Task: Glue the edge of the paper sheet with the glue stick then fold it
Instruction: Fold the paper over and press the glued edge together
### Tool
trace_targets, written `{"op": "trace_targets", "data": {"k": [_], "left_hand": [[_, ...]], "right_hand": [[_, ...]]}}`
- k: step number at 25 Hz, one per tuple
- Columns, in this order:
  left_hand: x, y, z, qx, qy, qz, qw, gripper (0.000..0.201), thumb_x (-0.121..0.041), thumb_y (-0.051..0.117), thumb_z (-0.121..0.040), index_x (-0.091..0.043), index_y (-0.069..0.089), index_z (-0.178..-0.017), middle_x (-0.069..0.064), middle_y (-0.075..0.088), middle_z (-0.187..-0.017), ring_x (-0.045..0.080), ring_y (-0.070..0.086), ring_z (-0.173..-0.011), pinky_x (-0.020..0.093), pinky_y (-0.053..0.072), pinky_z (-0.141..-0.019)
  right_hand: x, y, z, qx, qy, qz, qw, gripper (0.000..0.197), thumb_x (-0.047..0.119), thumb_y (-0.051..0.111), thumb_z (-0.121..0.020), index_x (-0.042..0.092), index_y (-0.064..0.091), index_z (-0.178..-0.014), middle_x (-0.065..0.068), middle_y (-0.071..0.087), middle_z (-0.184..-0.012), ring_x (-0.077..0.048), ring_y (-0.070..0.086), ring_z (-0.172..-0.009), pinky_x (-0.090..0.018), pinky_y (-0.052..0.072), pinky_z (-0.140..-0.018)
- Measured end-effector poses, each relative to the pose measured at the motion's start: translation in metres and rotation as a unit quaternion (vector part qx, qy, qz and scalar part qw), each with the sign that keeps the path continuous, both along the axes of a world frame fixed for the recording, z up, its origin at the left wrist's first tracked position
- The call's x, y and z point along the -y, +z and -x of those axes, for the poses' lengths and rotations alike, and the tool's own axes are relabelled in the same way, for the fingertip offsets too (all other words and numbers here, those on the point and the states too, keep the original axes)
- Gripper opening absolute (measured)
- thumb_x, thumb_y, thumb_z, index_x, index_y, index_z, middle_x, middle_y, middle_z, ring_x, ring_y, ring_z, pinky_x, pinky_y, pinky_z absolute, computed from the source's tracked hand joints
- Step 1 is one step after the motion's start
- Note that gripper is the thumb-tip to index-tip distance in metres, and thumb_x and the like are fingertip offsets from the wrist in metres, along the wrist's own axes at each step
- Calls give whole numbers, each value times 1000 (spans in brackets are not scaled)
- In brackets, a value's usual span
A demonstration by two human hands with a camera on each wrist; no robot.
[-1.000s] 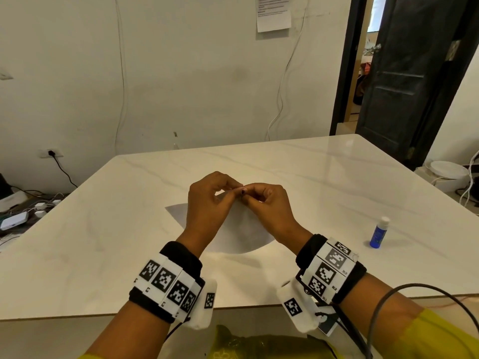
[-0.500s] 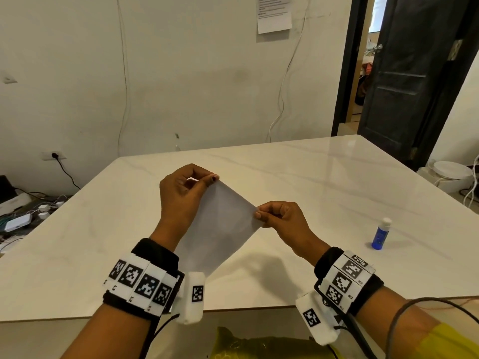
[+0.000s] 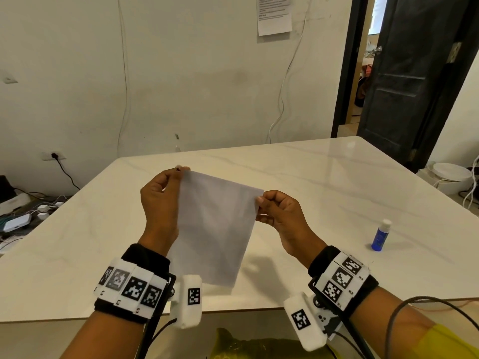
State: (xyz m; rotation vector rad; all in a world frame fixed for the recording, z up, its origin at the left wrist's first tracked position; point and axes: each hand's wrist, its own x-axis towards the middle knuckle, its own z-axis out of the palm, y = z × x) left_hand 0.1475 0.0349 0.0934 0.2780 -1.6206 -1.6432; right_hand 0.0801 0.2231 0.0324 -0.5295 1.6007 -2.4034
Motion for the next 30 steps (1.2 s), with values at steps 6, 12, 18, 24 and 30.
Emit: {"op": "trace_targets", "data": {"k": [6,12,18,24,30], "left_hand": [[0,-3,1,27,46,100,994,43,-26,60,-86,-19,53,-128,-1,63,-118,11,57,-110,24,44,-95],[-28,4,16,121,-10,449,885,13,-33,63,-82,-24,71,-85,-4,73,-94,12,62,-98,43,16,-116],[-17,5,12,41,-4,299,953,9,-12,63,-84,-18,69,-81,-5,68,-81,1,62,-78,5,46,-75],[13,6,7,11,18,188,982,8,-13,61,-86,-12,67,-90,-10,66,-83,-10,61,-73,3,47,-72],[33,-24,23,33,19,-29,999,10,-8,59,-86,-15,66,-84,-7,63,-83,3,58,-78,11,47,-70]], "right_hand": [[13,11,7,-82,-69,-70,992,12,8,61,-84,14,60,-74,-6,66,-74,-14,63,-69,-26,56,-67],[27,20,2,-223,-84,-146,960,5,12,64,-83,13,68,-83,-2,68,-80,-15,66,-76,-24,55,-73],[14,-5,7,-178,-69,-186,964,3,17,68,-80,14,71,-81,-2,71,-80,-10,65,-73,-17,51,-68],[-5,-38,12,-120,-32,-192,974,11,12,70,-78,21,69,-72,0,70,-74,-9,64,-69,-18,51,-68],[-24,-50,25,18,1,-142,990,5,11,64,-83,10,67,-79,-1,69,-68,-17,67,-68,-31,57,-70]]}}
